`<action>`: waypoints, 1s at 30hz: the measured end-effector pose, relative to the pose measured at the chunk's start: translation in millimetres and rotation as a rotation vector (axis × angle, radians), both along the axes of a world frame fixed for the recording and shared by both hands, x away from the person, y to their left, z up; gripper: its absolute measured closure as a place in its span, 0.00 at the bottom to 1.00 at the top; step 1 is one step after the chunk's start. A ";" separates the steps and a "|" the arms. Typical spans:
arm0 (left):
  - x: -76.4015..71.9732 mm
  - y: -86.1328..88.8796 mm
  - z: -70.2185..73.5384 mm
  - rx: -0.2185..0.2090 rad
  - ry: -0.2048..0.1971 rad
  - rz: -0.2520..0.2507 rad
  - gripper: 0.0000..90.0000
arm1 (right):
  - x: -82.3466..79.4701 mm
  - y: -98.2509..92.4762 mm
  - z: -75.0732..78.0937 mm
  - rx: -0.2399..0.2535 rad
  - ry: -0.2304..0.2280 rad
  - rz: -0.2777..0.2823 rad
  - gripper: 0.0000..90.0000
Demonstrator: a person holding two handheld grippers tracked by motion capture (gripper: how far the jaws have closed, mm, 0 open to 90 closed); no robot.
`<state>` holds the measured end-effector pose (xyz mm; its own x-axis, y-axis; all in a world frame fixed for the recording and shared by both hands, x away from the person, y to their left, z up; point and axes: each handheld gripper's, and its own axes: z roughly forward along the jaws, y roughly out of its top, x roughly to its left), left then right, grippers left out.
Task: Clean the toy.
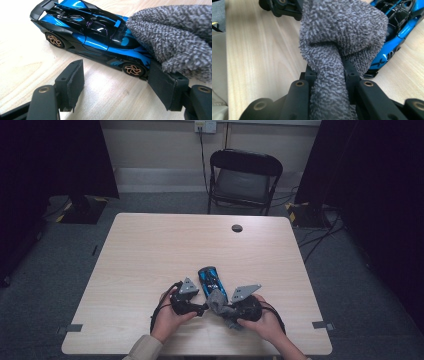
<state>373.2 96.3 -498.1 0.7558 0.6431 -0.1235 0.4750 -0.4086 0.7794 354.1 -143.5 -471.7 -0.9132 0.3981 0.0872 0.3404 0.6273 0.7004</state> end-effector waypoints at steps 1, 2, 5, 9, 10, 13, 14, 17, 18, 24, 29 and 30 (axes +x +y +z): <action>0.3 0.0 -0.1 -0.003 0.002 0.005 0.32 | 1.0 -1.0 0.2 0.001 -0.002 -0.004 0.80; 0.6 0.0 -0.1 -0.002 0.002 0.004 0.32 | 1.3 -2.3 1.0 -0.002 -0.007 -0.009 0.80; 1.1 0.2 -0.1 -0.002 0.001 0.003 0.32 | 2.9 -9.6 2.6 -0.013 -0.016 -0.027 0.80; 1.2 -0.5 0.0 -0.003 -0.001 0.002 0.32 | 6.1 -26.0 4.7 -0.021 -0.019 -0.067 0.80; 1.2 -1.1 -0.1 -0.006 -0.001 0.000 0.31 | 6.0 -28.0 5.7 -0.019 -0.022 -0.068 0.80; 1.2 -2.0 0.2 -0.004 0.000 -0.004 0.32 | 0.9 -31.7 12.4 0.001 -0.034 -0.040 0.80; 1.1 -2.5 0.1 -0.006 0.002 -0.006 0.32 | -2.8 -31.6 15.1 0.011 -0.029 -0.022 0.80; 1.3 -3.4 0.0 -0.006 0.000 -0.008 0.32 | -11.0 -29.8 17.0 0.029 -0.007 0.026 0.80; 1.3 -4.0 -0.1 -0.010 0.000 -0.006 0.31 | -13.8 -28.7 16.3 0.032 0.005 0.047 0.80; 1.2 -4.4 0.0 -0.014 0.000 -0.002 0.32 | -13.4 -22.9 3.0 -0.030 0.054 0.074 0.80; 1.0 -4.1 0.2 -0.012 -0.003 -0.008 0.33 | -4.3 -33.7 6.8 -0.051 0.031 0.018 0.80; 1.0 -3.9 0.2 -0.014 -0.003 -0.008 0.33 | -2.8 -36.5 6.9 -0.049 0.028 0.007 0.80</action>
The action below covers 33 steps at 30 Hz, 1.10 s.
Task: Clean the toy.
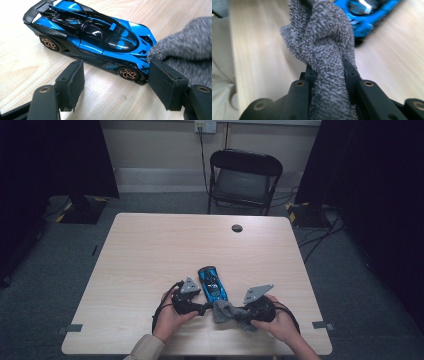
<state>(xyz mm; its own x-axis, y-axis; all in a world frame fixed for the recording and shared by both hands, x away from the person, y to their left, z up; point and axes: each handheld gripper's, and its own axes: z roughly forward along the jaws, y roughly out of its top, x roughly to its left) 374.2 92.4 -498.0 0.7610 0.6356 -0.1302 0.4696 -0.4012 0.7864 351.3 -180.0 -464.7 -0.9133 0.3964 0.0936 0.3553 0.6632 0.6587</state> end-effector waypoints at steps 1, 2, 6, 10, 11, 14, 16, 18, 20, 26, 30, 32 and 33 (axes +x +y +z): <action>0.0 0.2 0.0 -0.003 0.000 0.002 0.33 | 1.9 -4.3 0.1 -0.003 -0.003 -0.013 0.80; -0.2 0.2 0.0 -0.007 0.001 0.006 0.33 | 3.2 -8.6 -0.1 -0.001 -0.001 -0.027 0.80; -0.3 0.5 0.1 -0.006 -0.002 0.003 0.34 | 6.0 -24.9 -0.4 0.011 -0.005 -0.078 0.80; -2.2 -1.2 0.4 0.003 -0.017 -0.016 0.33 | 5.9 -30.6 3.5 0.037 -0.010 -0.089 0.80; -3.5 -1.5 0.5 0.000 -0.016 -0.025 0.32 | 5.6 -29.5 6.0 0.041 -0.015 -0.086 0.80; -7.7 -1.0 0.9 -0.005 -0.021 -0.044 0.29 | 6.2 -21.6 15.7 0.060 -0.040 -0.082 0.80; -10.3 1.1 1.0 -0.003 -0.022 -0.053 0.27 | 7.9 -11.4 23.2 0.077 -0.054 -0.082 0.80; -11.6 5.3 1.2 -0.002 -0.020 -0.055 0.27 | 11.0 -1.9 27.9 0.097 -0.060 -0.077 0.79; -13.5 11.9 2.3 -0.007 -0.016 -0.051 0.26 | 16.3 10.1 31.8 0.135 -0.054 -0.075 0.79; -18.3 38.2 7.3 -0.005 -0.020 -0.023 0.25 | 34.9 59.8 37.3 0.146 -0.047 -0.051 0.79; -18.9 50.0 7.4 0.000 -0.015 -0.011 0.25 | 46.4 94.2 36.9 0.157 -0.069 -0.067 0.79; -19.4 53.2 6.7 -0.007 -0.012 -0.004 0.25 | 52.6 107.7 34.0 0.176 -0.064 -0.081 0.79; -19.4 54.4 6.4 -0.008 -0.010 -0.003 0.25 | 55.3 114.1 32.2 0.177 -0.060 -0.088 0.79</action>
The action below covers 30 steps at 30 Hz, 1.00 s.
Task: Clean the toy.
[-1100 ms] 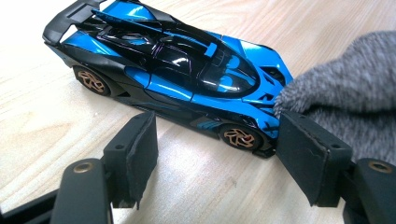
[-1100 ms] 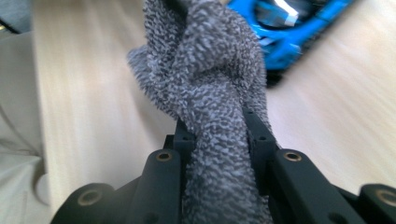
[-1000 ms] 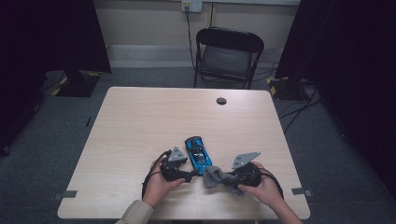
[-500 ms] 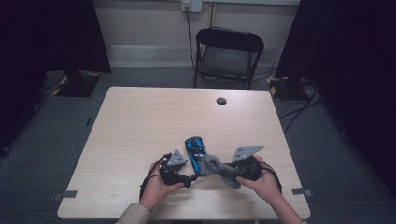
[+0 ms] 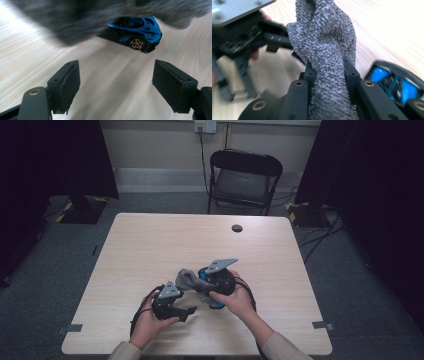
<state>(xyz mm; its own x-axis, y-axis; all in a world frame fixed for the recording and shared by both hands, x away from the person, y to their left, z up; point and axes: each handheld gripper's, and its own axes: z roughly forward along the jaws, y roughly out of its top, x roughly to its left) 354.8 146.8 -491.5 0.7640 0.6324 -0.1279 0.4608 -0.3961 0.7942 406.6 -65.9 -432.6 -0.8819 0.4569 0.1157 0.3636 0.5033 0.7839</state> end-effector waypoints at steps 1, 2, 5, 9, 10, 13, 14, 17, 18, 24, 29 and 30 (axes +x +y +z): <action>0.0 1.2 -0.2 0.001 0.003 0.001 0.25 | 2.5 5.9 -2.0 0.008 -0.002 -0.007 0.79; 0.2 2.6 -0.4 0.001 0.006 0.003 0.24 | 5.1 11.8 -4.1 0.021 0.009 -0.008 0.79; -0.3 7.9 0.3 -0.004 0.015 0.013 0.24 | 13.3 28.2 -10.0 0.017 0.005 -0.019 0.79; 0.4 15.6 0.5 -0.011 0.012 0.031 0.24 | 24.8 38.1 -24.1 -0.021 0.003 -0.039 0.79; 1.0 17.8 0.7 -0.012 0.010 0.033 0.24 | 25.8 38.2 -27.5 -0.023 0.010 -0.041 0.79; 1.7 23.7 1.0 -0.016 0.011 0.051 0.24 | 26.8 39.2 -32.9 -0.007 0.020 -0.032 0.79; 1.5 24.8 1.2 -0.016 0.013 0.055 0.24 | 27.4 40.9 -31.6 0.003 0.021 -0.038 0.79; 0.2 26.5 1.7 -0.006 0.012 0.051 0.24 | 30.3 48.4 -26.5 0.009 0.003 -0.042 0.79; 0.0 26.7 1.8 -0.010 0.008 0.054 0.24 | 31.4 51.2 -26.5 -0.005 -0.006 -0.042 0.79; 1.4 30.8 1.1 -0.014 0.008 0.061 0.24 | 25.3 45.6 -32.5 -0.069 -0.013 -0.034 0.79; 3.7 30.9 1.8 -0.015 0.006 0.062 0.24 | 9.1 33.7 -35.1 -0.096 -0.007 -0.001 0.79; 3.7 30.7 2.4 -0.017 0.008 0.062 0.24 | 4.0 30.0 -35.3 -0.097 -0.004 0.007 0.79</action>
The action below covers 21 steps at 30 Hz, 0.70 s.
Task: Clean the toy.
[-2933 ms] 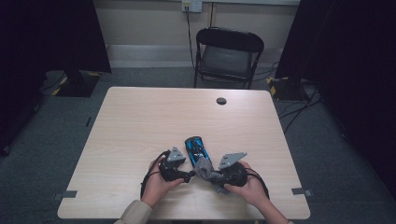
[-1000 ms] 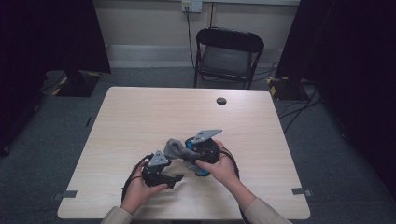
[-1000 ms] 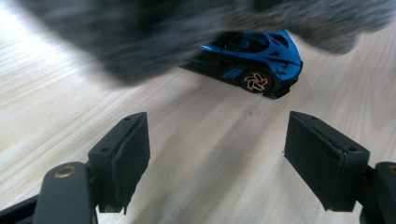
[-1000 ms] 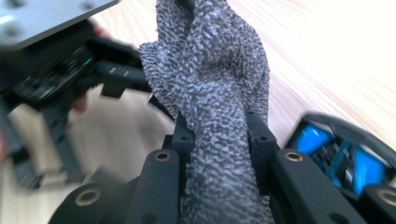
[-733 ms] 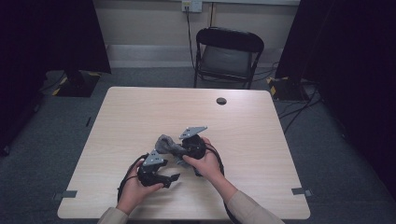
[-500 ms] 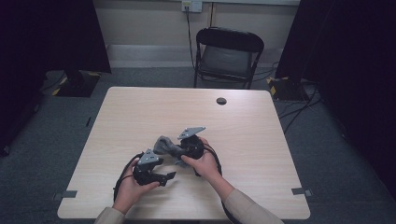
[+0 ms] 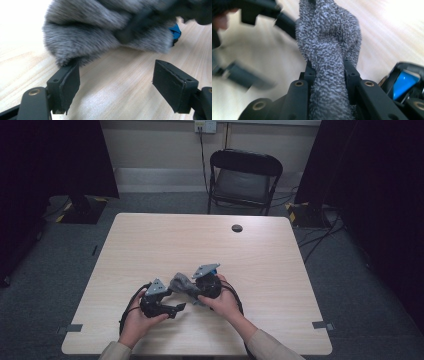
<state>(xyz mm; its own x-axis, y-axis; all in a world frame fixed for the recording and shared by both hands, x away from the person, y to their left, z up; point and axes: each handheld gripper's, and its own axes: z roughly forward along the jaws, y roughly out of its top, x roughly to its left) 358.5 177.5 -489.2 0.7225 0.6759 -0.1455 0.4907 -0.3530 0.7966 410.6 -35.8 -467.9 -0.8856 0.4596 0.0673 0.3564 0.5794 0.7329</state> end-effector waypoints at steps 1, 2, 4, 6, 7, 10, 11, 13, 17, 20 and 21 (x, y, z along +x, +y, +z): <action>0.1 -0.4 0.5 0.000 -0.002 0.001 0.24 | -3.2 -2.3 -0.1 0.002 0.002 0.003 0.79; 0.3 -0.7 0.7 0.000 -0.004 0.000 0.24 | -7.3 -5.7 0.1 0.000 0.004 0.009 0.79; 1.0 -1.5 0.2 0.000 -0.003 0.004 0.24 | -15.4 -13.1 0.6 0.004 0.010 0.014 0.79; 1.6 -2.1 -1.2 -0.001 0.001 0.007 0.24 | -23.7 -20.1 2.0 0.017 0.019 0.029 0.79; 1.8 -2.9 -2.0 -0.001 0.004 0.005 0.23 | -27.7 -22.5 2.7 0.016 0.013 0.030 0.79; 1.2 -5.0 -2.8 0.005 0.005 0.002 0.23 | -30.6 -25.8 1.1 -0.019 -0.017 0.035 0.80; 1.0 -5.4 -2.4 0.007 0.004 -0.001 0.23 | -27.6 -27.0 -1.9 -0.014 -0.011 0.024 0.80; 0.7 -5.4 -1.2 0.005 -0.001 -0.004 0.23 | -20.7 -29.1 -7.9 0.030 0.028 0.016 0.79; 0.0 -4.8 -2.4 -0.002 0.008 -0.007 0.23 | -18.2 -24.1 -7.2 0.011 0.005 0.014 0.79; -0.1 -4.5 -4.3 -0.001 0.009 -0.005 0.23 | -13.8 -19.4 -7.6 0.007 0.011 0.013 0.79; 0.0 -3.7 -4.1 -0.002 0.008 -0.002 0.23 | -12.9 -18.3 -7.0 0.004 0.007 0.016 0.79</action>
<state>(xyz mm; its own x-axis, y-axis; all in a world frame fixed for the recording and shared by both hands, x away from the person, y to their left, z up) 358.5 173.8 -493.3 0.7224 0.6744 -0.1526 0.4964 -0.3523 0.7934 397.7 -54.1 -474.9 -0.8924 0.4449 0.0754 0.3521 0.5820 0.7330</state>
